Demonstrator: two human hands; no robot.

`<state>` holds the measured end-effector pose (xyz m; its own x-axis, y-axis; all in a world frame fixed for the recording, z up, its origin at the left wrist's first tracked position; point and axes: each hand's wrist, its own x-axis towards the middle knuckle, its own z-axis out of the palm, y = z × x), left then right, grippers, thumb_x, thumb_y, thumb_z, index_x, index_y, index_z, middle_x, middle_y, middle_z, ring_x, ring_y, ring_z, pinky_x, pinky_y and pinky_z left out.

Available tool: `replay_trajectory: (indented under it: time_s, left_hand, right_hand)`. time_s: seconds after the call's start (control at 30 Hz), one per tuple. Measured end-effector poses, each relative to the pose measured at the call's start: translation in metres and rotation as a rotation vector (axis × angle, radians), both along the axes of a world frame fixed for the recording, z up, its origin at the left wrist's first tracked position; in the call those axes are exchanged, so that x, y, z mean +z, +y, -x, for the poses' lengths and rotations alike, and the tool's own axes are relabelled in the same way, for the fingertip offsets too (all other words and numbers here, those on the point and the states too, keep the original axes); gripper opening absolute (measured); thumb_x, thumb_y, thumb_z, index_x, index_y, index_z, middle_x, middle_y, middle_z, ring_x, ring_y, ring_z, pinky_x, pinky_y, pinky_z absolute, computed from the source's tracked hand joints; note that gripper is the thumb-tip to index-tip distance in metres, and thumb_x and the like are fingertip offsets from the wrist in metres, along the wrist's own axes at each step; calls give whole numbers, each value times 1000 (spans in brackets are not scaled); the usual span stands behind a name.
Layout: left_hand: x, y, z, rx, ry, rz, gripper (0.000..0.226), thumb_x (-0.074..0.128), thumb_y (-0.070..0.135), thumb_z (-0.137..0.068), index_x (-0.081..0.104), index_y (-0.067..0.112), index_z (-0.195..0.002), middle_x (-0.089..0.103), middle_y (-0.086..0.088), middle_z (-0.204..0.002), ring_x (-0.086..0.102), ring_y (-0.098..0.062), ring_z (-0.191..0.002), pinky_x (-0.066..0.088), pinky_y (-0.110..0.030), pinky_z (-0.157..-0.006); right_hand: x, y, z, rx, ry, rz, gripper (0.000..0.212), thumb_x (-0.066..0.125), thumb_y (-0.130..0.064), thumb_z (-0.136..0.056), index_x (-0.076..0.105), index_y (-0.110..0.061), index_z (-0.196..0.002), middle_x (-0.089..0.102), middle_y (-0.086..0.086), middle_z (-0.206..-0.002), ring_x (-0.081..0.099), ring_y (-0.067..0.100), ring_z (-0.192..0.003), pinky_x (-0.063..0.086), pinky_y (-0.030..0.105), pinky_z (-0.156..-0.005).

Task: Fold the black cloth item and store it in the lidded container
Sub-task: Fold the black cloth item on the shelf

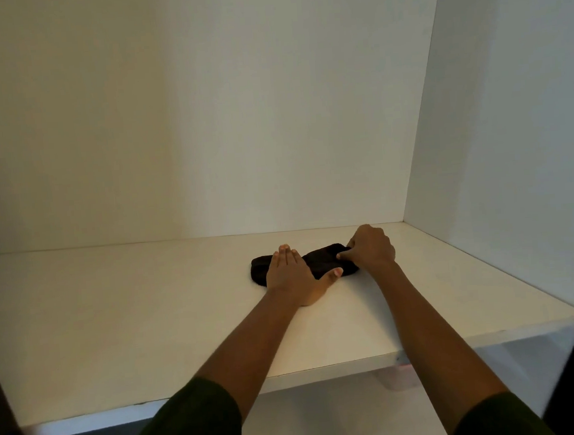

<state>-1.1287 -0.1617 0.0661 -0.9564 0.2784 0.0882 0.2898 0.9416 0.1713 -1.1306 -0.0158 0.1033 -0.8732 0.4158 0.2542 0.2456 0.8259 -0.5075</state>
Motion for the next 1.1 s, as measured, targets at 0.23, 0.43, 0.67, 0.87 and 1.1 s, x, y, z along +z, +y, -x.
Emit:
replay_trajectory:
  time_s: [0.23,0.43,0.67,0.87,1.1]
  left_hand:
    - [2,0,-4,2,-6,-12,107,14,78,-81,0,-3,-150,-4,-18,-160,-7,-24,-150,-5,-35,-121]
    - [7,-1,-11,-6,-1,-68,107,12,78,-81,2,-4,-149,2,-20,-160,-3,-24,-150,-2,-35,-122]
    - [8,-4,-12,-57,-25,-30,122,-20,80,-57,-7,3,-151,-1,-15,-161,-7,-25,-150,-4,-36,-122]
    - [7,-10,-10,-114,17,95,65,19,40,-99,1,7,-152,4,-14,-161,0,-29,-149,0,-41,-123]
    - [12,-30,7,-191,34,-76,73,25,54,-92,16,12,-151,19,-9,-159,5,-21,-150,2,-40,-123]
  right_hand:
    - [8,-4,-6,107,238,-8,25,76,-15,-72,66,-6,-93,70,13,-92,65,24,-79,47,26,-63]
    - [36,-25,-8,221,295,-187,28,75,-12,-74,69,-6,-101,72,15,-95,69,27,-83,57,29,-69]
    - [63,-93,-12,377,213,-580,20,65,-4,-80,68,-4,-100,69,13,-100,67,28,-86,50,30,-66]
    - [50,-132,-15,414,90,-843,15,55,12,-82,55,-3,-81,52,5,-71,55,20,-65,40,26,-61]
    - [50,-123,-16,386,91,-869,43,54,7,-83,24,-11,-59,34,1,-61,48,22,-65,35,26,-59]
